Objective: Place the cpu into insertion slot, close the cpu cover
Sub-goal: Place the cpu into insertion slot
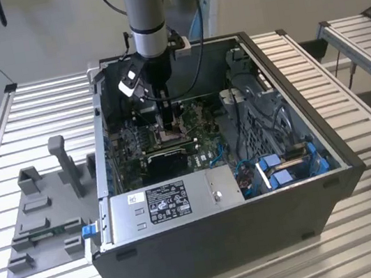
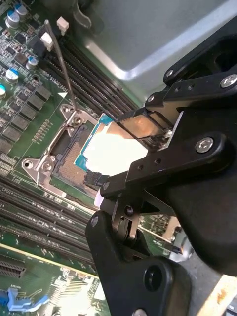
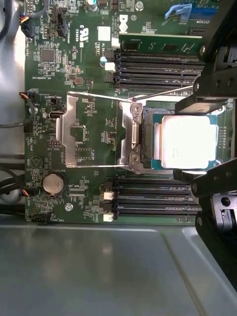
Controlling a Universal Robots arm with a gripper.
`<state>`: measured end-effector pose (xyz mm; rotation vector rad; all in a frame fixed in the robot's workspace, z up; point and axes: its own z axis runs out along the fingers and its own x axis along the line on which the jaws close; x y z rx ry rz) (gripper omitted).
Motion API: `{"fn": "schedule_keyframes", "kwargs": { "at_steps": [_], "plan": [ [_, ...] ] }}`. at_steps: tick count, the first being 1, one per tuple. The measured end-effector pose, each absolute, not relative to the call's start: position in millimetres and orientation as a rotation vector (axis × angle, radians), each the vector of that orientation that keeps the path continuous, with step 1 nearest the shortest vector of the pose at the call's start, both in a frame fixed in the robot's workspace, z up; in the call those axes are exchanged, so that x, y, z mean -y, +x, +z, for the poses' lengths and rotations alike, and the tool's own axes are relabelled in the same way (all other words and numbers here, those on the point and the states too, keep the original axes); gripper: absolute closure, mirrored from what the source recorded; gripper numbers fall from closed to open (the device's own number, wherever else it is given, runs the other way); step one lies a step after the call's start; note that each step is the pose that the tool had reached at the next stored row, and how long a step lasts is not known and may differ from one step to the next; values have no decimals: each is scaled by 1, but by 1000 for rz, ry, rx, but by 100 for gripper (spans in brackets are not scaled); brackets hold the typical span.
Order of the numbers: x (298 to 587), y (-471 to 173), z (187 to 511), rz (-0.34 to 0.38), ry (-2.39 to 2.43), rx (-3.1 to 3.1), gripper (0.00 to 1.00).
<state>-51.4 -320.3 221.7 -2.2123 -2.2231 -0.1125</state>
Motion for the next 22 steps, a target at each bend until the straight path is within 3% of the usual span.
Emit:
{"fn": "schedule_keyframes", "kwargs": {
  "at_steps": [22],
  "plan": [
    [322, -51, 203, -97, -2220, 2230, 46]
  ]
}}
